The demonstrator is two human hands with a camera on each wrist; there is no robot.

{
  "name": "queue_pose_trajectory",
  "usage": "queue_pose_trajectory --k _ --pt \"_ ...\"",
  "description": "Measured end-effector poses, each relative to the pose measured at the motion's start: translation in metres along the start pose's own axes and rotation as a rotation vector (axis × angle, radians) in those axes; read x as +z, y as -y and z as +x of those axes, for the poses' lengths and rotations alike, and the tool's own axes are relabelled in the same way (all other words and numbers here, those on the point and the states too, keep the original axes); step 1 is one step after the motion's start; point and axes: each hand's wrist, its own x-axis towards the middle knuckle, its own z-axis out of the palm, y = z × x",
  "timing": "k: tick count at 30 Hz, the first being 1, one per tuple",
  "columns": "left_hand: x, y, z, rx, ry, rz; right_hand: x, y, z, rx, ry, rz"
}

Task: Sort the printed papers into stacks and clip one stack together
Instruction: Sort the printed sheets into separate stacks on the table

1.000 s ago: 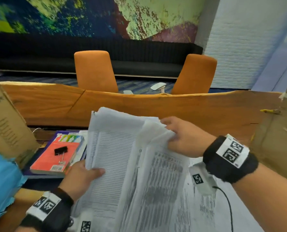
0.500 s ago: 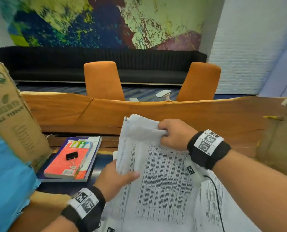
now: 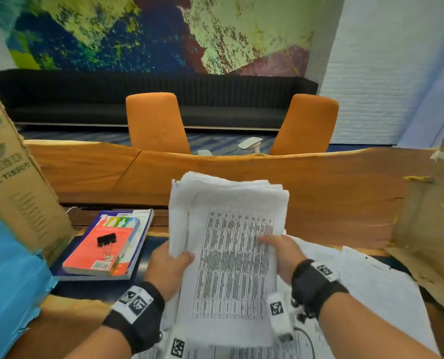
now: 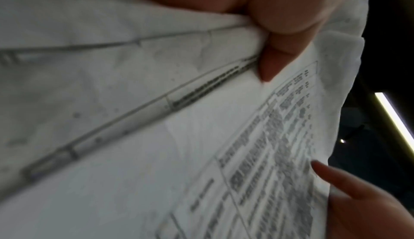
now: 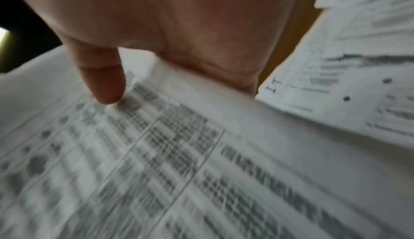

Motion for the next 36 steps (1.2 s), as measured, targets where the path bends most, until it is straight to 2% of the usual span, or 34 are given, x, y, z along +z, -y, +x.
queue_pose_trajectory --k 1,5,7,10,16,20,22,24,26,30,31,33,34,36 --pt "0.008 0.002 -0.001 -0.001 0.001 -0.008 0.009 -0.005 -0.001 -0.040 -0.010 -0.019" --pt "0.035 -0.001 -0.003 0.076 0.002 -0.031 0.034 0.006 -0.012 -0.264 -0.213 -0.073" --pt "0.037 -0.003 0.000 0.107 0.032 -0.049 0.030 0.011 -0.018 -0.369 -0.196 -0.066" --pt "0.025 0.003 0.006 0.125 0.054 -0.152 0.012 0.012 -0.018 -0.440 -0.184 -0.090" --pt "0.035 0.005 0.011 0.151 -0.001 -0.174 0.006 -0.007 -0.006 -0.387 -0.203 -0.049" --pt "0.046 -0.011 0.011 0.261 -0.077 -0.273 0.012 0.006 -0.011 -0.602 -0.266 -0.040" --pt "0.048 -0.010 0.013 0.260 -0.091 -0.320 0.011 0.004 -0.014 -0.689 -0.266 -0.079" --pt "0.051 -0.001 0.014 0.185 -0.089 -0.298 0.011 -0.009 -0.018 -0.694 -0.204 -0.130" --pt "0.054 0.009 0.013 0.107 -0.052 -0.236 0.009 -0.023 -0.018 -0.630 -0.146 -0.185" --pt "0.050 0.018 0.019 0.044 -0.050 -0.183 0.004 -0.020 -0.011 -0.554 -0.200 -0.214" --pt "0.047 0.020 0.022 0.019 -0.085 -0.127 0.001 -0.015 -0.007 -0.555 -0.207 -0.178" --pt "0.039 0.034 0.026 -0.114 -0.176 0.038 -0.004 -0.007 -0.001 -0.546 -0.220 -0.045" --pt "0.035 0.042 0.026 -0.195 -0.209 0.048 -0.007 -0.005 0.001 -0.530 -0.219 0.062" --pt "0.029 0.059 0.023 -0.357 -0.177 -0.163 -0.009 -0.003 0.002 -0.483 -0.181 0.302"
